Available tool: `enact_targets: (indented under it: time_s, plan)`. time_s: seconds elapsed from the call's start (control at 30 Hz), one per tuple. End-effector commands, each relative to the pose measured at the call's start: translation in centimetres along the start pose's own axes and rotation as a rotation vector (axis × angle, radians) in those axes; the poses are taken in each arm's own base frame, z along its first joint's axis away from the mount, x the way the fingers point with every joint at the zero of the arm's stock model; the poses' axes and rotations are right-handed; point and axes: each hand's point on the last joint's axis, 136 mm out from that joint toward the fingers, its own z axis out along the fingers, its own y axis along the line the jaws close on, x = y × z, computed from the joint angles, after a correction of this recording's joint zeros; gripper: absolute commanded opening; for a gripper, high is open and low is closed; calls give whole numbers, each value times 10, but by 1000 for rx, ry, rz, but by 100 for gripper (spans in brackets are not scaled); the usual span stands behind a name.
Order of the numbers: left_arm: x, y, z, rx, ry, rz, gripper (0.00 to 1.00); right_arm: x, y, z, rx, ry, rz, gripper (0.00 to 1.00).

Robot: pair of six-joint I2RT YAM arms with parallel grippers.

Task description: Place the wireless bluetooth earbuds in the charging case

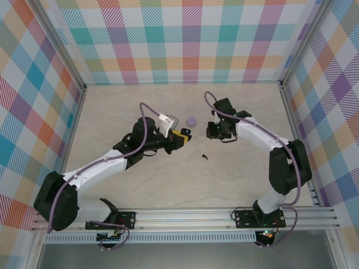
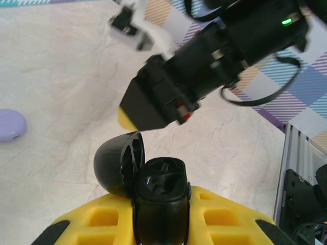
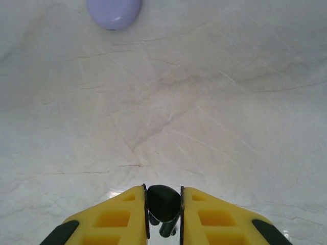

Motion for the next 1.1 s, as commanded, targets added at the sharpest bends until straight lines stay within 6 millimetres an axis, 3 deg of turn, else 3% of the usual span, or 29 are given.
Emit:
enact_targets:
  time_s: [0.0,0.27,0.8,1.07]
  plan:
    - [-5,0,4,-8,-33,-19,8,-8,18,-24,-83,-65,-38,20]
    - [0,7,12,-20,-23,-42,8,-12,48,-75,-246,-178,-102,21]
    - [-23,-37,5,204,-119,111,8,-13,103,-175,-521,-367,-208,21]
    - [-38,-54,-3,285,-198,137,8,-11,121,-200,-575,-418,-248,21]
